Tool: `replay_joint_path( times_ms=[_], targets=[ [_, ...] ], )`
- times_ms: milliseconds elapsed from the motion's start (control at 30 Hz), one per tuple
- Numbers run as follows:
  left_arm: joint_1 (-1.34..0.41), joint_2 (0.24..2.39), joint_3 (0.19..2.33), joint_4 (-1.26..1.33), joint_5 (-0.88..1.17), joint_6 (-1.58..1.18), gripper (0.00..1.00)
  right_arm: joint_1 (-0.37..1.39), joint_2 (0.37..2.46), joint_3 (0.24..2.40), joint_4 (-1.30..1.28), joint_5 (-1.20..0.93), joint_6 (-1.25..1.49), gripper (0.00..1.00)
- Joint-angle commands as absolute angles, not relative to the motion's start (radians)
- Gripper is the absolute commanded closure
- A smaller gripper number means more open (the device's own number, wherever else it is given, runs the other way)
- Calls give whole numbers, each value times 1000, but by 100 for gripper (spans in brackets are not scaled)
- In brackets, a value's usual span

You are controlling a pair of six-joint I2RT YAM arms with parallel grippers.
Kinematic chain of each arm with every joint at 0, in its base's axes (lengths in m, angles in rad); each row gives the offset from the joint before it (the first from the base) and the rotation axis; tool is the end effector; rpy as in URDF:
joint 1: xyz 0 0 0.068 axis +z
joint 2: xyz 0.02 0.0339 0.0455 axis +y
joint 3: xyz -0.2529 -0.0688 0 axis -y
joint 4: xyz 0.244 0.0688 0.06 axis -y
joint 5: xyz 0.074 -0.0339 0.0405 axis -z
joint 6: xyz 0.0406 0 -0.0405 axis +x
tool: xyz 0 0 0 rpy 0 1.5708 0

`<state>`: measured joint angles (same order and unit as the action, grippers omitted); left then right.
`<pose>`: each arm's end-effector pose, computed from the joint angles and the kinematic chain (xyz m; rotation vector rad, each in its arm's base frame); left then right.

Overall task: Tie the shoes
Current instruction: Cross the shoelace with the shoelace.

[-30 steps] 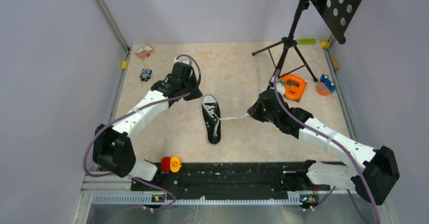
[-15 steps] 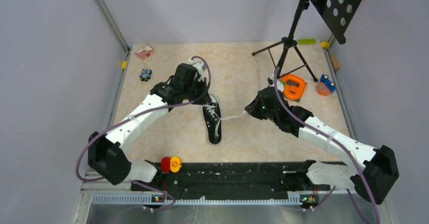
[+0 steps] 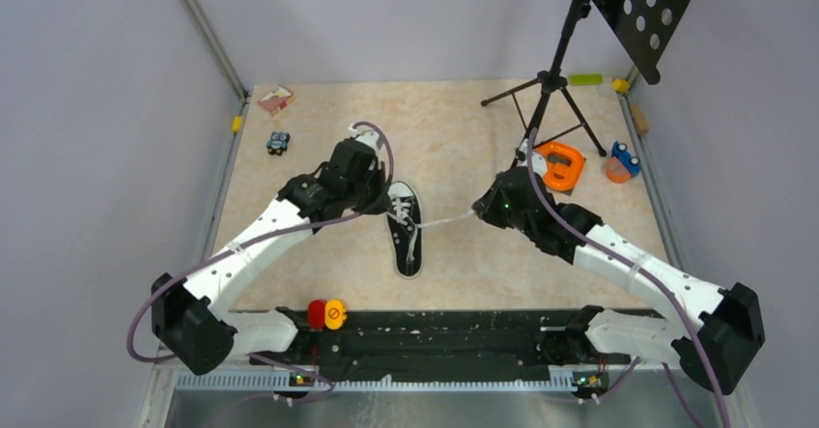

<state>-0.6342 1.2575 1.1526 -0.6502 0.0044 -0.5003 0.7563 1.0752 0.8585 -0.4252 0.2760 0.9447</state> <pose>0.2210 -0.1628 0.3097 0.1626 2.3914 -0.5609 0.1832 0.1577 0.2744 0.3685 2.2312 0.6428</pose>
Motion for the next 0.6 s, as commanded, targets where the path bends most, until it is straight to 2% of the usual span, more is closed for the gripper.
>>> replay_joint_path(
  times_ms=[0,33,67,133,167,233,267,300,367,433,500,567],
  targets=[
    [-576,1236,1036,-629,-88,-591,100,749,1165,853,-370,306,853,76],
    [-541,1232,1001,-601,-49,-609,100,739,1203,861,-385,312,844,67],
    [-504,1225,965,-568,-14,-626,96,731,1246,874,-398,305,835,60],
    [-414,1223,928,-554,62,-646,88,729,1260,884,-382,268,816,51],
    [-392,1221,924,-569,70,-645,79,729,1250,874,-335,224,804,46],
    [-377,1219,930,-598,39,-628,50,729,1232,855,-277,172,784,41],
    [-375,1220,936,-615,18,-623,40,730,1230,851,-265,156,777,41],
    [-376,1222,944,-633,-9,-622,36,730,1233,851,-264,147,772,41],
    [-374,1218,954,-669,-96,-659,36,732,1249,854,-283,144,769,41],
    [-365,1206,947,-677,-148,-699,41,732,1256,850,-305,152,773,41],
    [-364,1200,924,-611,-61,-643,56,732,1261,843,-322,170,777,42],
    [-374,1228,938,-581,41,-593,58,732,1290,854,-350,195,775,42]
  ],
)
